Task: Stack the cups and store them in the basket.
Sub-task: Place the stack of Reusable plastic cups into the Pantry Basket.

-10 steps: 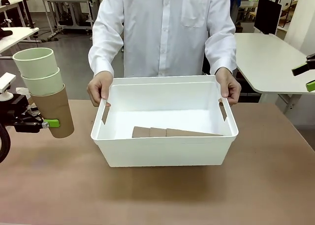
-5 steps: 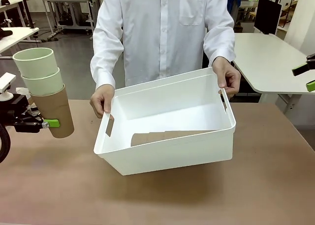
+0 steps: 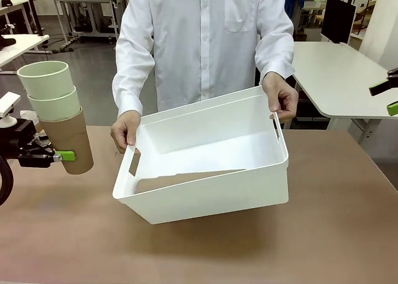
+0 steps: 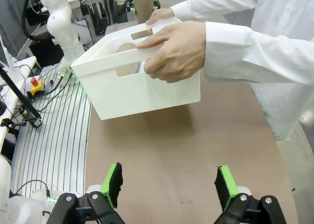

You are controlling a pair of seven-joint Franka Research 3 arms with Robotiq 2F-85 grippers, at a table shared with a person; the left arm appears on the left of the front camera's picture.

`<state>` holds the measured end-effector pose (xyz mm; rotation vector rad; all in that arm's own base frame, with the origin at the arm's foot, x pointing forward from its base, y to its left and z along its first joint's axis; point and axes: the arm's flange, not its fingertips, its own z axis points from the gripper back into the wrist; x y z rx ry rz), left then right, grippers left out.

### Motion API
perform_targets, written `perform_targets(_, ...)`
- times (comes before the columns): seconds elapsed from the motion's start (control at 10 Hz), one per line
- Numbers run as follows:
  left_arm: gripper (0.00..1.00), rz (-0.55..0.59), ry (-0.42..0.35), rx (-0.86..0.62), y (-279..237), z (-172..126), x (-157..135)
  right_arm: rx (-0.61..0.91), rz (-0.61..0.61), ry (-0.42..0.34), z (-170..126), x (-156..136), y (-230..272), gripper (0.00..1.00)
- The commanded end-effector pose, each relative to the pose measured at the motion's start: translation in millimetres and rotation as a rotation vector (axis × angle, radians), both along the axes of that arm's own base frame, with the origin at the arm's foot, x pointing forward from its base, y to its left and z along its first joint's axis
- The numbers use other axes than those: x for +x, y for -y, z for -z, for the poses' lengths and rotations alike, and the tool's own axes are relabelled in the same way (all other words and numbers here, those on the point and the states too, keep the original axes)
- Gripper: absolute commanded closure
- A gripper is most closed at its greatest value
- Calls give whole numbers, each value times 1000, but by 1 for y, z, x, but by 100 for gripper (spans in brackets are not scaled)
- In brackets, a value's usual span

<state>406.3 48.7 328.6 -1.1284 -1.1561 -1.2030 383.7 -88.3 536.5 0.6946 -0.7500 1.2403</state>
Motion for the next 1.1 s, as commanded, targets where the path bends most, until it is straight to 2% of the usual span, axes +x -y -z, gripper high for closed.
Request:
perform_targets(0.0, 16, -36, -20, 40, 1, -44, -13, 19, 10, -9, -5, 0, -1, 0)
perform_targets(0.3, 16, -51, -19, 203, 17, -124, -37, 19, 10, -9, -5, 0, -1, 0)
perform_targets(0.7, 16, -98, 1, 521, 88, -212, -53, 19, 10, -9, -5, 0, -1, 0)
perform_targets(1.0, 16, -99, -12, 682, 152, -226, -37, 19, 10, -9, -5, 0, -1, 0)
